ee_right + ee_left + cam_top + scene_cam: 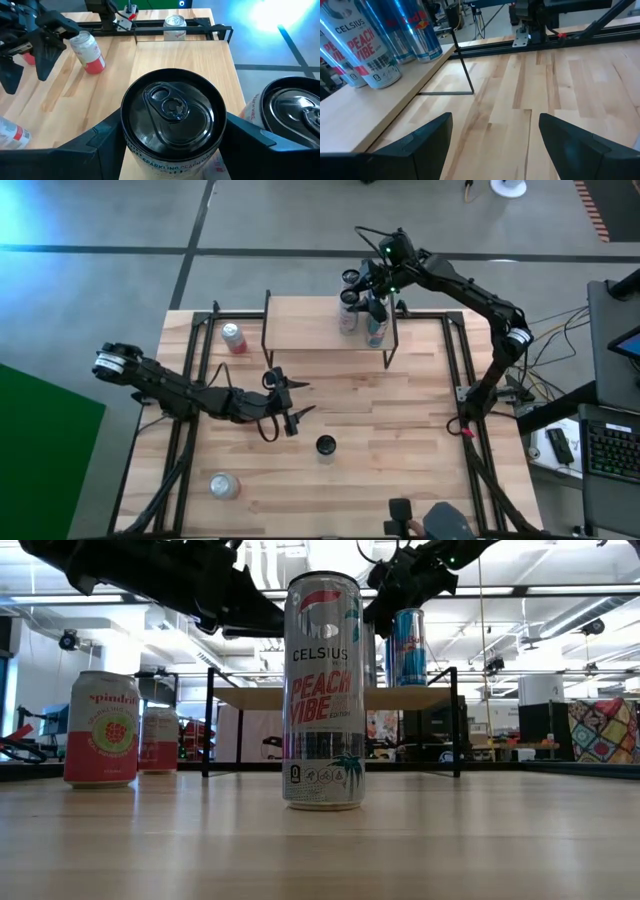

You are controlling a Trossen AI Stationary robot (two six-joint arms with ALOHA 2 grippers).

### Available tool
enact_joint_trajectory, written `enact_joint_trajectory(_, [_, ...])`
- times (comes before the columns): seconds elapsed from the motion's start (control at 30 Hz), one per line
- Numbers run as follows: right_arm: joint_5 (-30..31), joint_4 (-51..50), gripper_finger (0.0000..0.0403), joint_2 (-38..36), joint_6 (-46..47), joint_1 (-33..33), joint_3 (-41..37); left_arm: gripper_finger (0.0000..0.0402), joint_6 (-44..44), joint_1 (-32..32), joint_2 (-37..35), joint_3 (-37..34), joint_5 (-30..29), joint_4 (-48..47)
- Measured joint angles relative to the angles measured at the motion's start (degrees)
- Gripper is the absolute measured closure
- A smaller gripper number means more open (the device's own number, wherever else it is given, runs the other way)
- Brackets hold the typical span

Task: Place canned beverage on shelf
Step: Put the right white pink soda can on the shelf aligned with the other white pink soda can

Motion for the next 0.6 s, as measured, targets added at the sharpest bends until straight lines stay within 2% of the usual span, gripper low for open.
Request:
enact_joint_trajectory(0.33, [0.41, -0.11, 0.0076, -2.05, -1.42, -0.1, -0.11, 0.0118, 1.53, 0.0, -1.06, -0.02, -0.45, -0.61])
enact_joint_trajectory(0.6, [-0.09, -0.03, 0.0074, -3.89, -0.17, -0.1, -0.11, 0.0118, -2.69, -0.48, -1.32, 0.13, -0.52, -0.42])
